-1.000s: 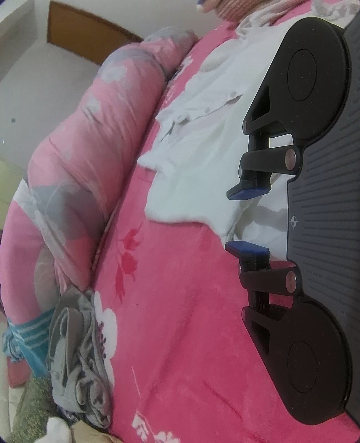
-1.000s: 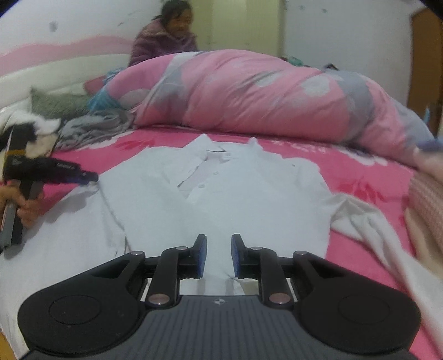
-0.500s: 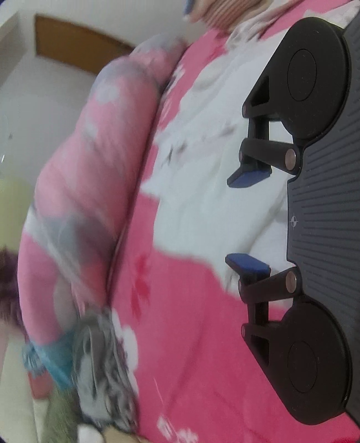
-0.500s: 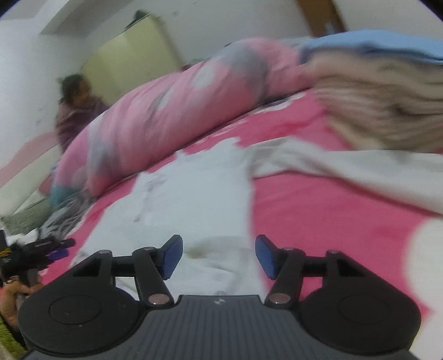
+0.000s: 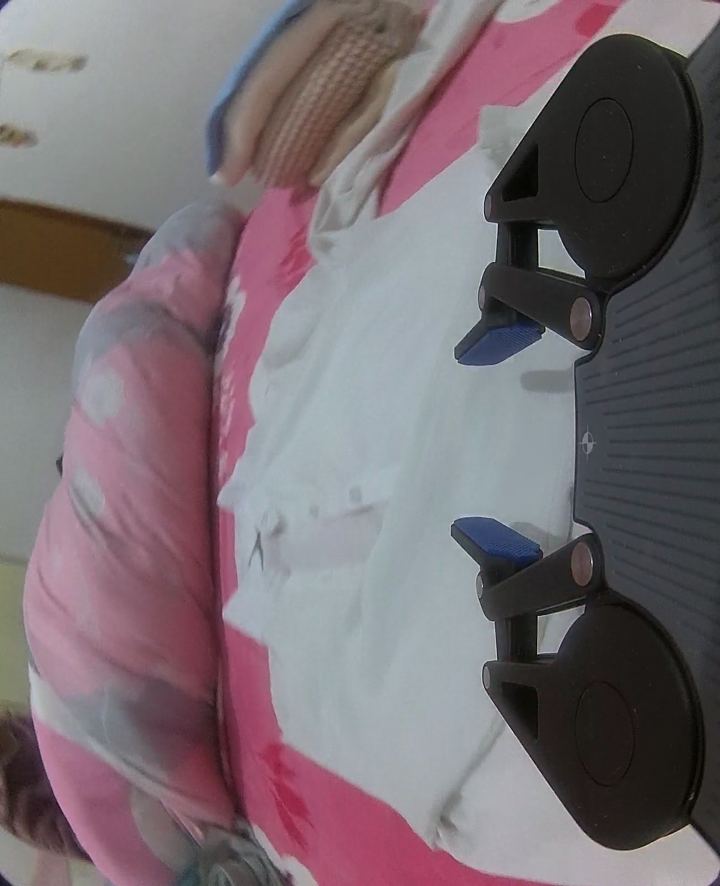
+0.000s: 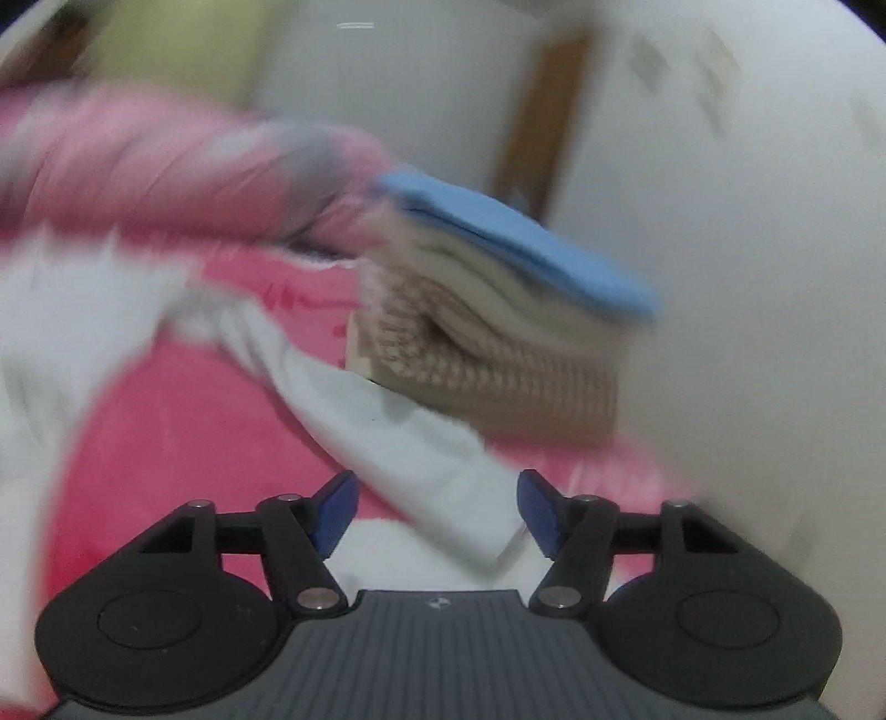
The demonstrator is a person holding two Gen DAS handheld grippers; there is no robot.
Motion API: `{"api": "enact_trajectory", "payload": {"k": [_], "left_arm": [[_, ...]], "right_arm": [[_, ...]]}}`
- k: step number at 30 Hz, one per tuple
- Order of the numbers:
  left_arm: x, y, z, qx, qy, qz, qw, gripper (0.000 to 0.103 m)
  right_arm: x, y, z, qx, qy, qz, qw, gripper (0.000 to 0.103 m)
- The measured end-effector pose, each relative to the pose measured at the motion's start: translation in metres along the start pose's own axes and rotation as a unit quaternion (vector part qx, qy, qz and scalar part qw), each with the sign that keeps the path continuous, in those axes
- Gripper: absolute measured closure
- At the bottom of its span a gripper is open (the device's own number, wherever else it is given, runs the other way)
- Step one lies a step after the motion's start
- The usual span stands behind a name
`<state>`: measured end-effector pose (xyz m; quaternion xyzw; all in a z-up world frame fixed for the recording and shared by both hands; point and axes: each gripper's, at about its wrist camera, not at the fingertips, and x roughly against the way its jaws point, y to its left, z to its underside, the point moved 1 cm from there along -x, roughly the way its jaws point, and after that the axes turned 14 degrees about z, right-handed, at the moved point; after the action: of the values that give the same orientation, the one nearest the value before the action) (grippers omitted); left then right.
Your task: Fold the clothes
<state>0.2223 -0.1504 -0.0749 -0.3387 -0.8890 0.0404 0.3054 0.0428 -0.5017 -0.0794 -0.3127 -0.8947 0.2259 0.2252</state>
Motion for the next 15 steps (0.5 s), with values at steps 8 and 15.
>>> {"api": "enact_trajectory", "payload": {"k": [8,15], "left_arm": [[-0.013,-0.01,0.006,-0.034,0.013,0.0,0.9993,0.042],[-0.02,-0.007,0.01,-0.018,0.017,0.005,0.9997,0.042]], "right_arm": [[-0.044,0.021,0.017,0.085,0.012,0.014,0.996,0.067],[-0.049,0.001,-0.002,0.061,0.027,0.02,0.998,0.101]]}}
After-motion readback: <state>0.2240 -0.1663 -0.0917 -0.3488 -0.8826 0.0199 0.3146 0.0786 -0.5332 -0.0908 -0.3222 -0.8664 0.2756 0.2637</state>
